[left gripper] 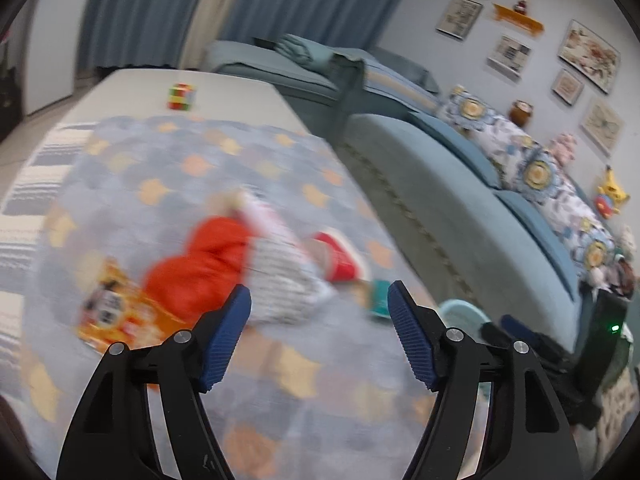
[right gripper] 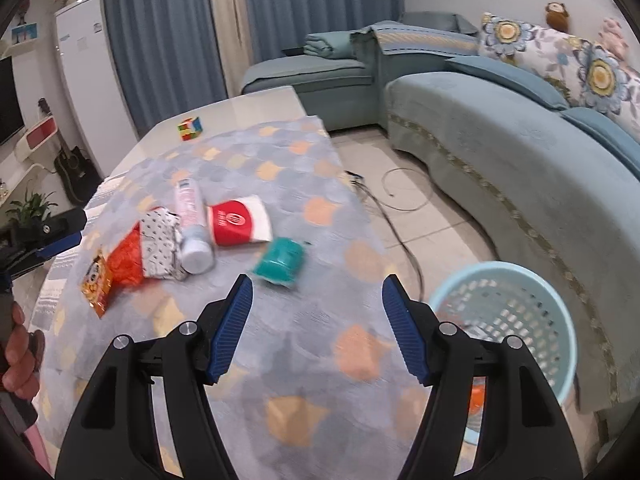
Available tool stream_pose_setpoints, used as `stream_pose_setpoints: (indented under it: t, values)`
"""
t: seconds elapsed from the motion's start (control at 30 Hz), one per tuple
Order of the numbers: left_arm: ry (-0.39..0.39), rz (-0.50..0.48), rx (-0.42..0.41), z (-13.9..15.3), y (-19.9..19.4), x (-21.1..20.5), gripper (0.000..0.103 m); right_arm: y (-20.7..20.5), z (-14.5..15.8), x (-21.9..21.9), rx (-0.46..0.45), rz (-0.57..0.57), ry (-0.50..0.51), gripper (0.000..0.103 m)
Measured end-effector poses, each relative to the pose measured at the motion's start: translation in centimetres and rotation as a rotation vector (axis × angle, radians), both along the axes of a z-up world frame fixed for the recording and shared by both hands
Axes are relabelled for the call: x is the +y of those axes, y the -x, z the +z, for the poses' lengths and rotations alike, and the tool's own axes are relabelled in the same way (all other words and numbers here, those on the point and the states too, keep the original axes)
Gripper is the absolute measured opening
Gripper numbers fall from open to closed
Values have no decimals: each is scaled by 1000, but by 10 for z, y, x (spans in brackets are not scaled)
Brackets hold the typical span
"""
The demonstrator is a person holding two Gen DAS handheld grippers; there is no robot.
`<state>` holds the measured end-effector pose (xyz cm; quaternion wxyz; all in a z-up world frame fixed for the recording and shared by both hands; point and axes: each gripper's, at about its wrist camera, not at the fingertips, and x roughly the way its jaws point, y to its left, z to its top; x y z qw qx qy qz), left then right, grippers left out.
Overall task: Collect trash
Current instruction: 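Move both tools back to the table and grasp the orange plastic bag with the left tool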
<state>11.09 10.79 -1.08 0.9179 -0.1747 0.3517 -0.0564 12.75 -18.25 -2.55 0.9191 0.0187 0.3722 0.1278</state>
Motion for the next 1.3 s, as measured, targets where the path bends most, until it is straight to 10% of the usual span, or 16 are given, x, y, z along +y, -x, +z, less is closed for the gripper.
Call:
stream_pose_setpoints:
  t: [0.23, 1.3]
  values:
    - [-28, 46, 27, -12, -22, 55, 69, -39, -1, 32, 24, 23, -42, 64]
    - [-17, -28, 246, -104, -96, 65, 80, -155, -80, 132, 215, 112, 34, 75]
